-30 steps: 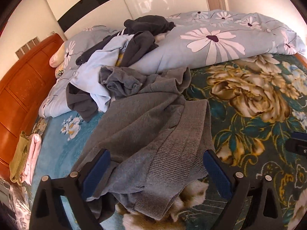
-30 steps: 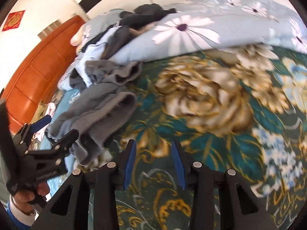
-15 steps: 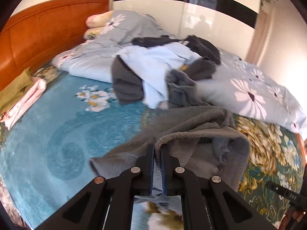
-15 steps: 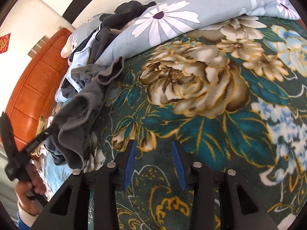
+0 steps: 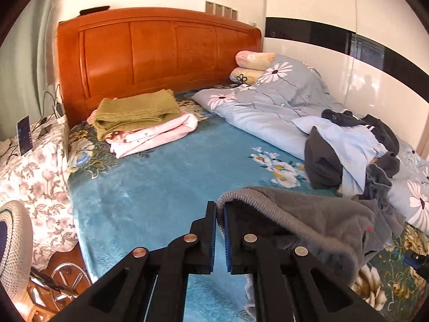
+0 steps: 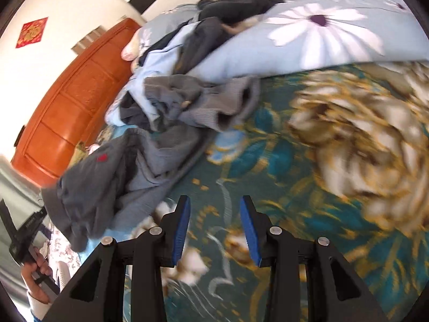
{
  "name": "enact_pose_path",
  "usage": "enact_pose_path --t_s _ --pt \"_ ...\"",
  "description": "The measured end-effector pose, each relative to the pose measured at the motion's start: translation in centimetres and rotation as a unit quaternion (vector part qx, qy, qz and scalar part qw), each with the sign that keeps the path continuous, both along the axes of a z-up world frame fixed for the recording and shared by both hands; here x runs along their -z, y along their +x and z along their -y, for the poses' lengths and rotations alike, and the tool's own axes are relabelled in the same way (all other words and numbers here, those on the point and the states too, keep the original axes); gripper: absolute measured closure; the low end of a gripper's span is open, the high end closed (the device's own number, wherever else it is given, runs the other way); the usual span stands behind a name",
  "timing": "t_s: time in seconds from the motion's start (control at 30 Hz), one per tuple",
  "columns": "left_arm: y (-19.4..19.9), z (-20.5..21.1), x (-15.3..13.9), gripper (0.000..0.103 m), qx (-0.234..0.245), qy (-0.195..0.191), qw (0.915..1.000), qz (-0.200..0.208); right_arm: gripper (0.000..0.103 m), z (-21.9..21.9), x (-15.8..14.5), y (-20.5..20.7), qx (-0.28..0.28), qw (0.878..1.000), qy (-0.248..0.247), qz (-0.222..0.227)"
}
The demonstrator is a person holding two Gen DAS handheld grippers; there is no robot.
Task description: Fold clothes
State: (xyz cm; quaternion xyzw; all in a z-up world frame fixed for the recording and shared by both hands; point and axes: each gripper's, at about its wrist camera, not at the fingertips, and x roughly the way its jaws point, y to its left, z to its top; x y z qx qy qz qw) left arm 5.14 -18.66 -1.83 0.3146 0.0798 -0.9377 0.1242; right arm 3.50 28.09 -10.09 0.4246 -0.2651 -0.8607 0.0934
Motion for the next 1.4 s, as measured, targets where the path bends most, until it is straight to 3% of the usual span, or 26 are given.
enact_pose_path --t_s 0.23,0.33,0.4,0.47,0.5,0.57,0.63,0.7,0.83,0.97,1.13,1.33,1.4 --pt "1.5 4.1 -0.6 0.097 -0.049 0.023 0.9984 -0.016 0.063 6.0 -1.4 -5.6 -0.061 0.998 0.006 -0.028" --pt "1.8 5.4 -0.8 0.097 -0.055 0.035 0.9977 -0.016 0.063 7.8 -2.7 -5.8 -0.092 0.991 0.076 -0.055" --pt "2.0 6.1 -0.7 0.097 -0.058 0.042 0.9974 -0.015 0.056 8.6 -3.1 -5.5 -0.113 0.983 0.132 -0.062" --pt "2.0 6.3 -0.4 0.097 -0.059 0.044 0.9972 -0.013 0.055 9.0 -2.9 -5.4 -0.132 0.973 0.181 -0.052" --pt "2.0 6.4 -0.3 0.097 -0.059 0.045 0.9971 -0.013 0.055 8.7 -2.8 -5.6 -0.133 0.974 0.180 -0.041" --pt "2.2 6.4 -0.1 0.097 -0.061 0.048 0.9969 -0.012 0.055 7.5 -2.4 -6.3 -0.124 0.982 0.138 -0.020" --pt "2.3 6.4 0.0 0.097 -0.060 0.049 0.9969 -0.013 0.055 5.7 -1.6 -7.2 -0.102 0.994 0.043 -0.006" --pt "2.5 6.6 -0.2 0.097 -0.060 0.051 0.9968 -0.015 0.055 4.3 -0.1 -8.3 -0.069 0.997 -0.038 0.020" --pt "2.9 6.9 -0.6 0.097 -0.062 0.051 0.9966 -0.016 0.055 3.0 3.2 -8.8 -0.022 0.986 -0.146 0.078" --pt "2.9 6.9 -0.2 0.097 -0.061 0.046 0.9971 -0.009 0.055 4.1 3.6 -7.1 -0.051 0.967 -0.240 0.068" --pt "3.1 7.0 -0.2 0.097 -0.062 0.056 0.9965 -0.010 0.055 5.1 3.3 -7.2 -0.058 0.957 -0.279 0.051" --pt "3.7 7.3 0.0 0.097 -0.065 0.063 0.9958 -0.006 0.059 4.8 3.2 -9.3 -0.014 0.961 -0.272 0.052" --pt "3.8 7.3 -0.2 0.097 -0.063 0.066 0.9958 -0.007 0.084 4.6 3.2 -10.0 0.000 0.962 -0.270 0.051"
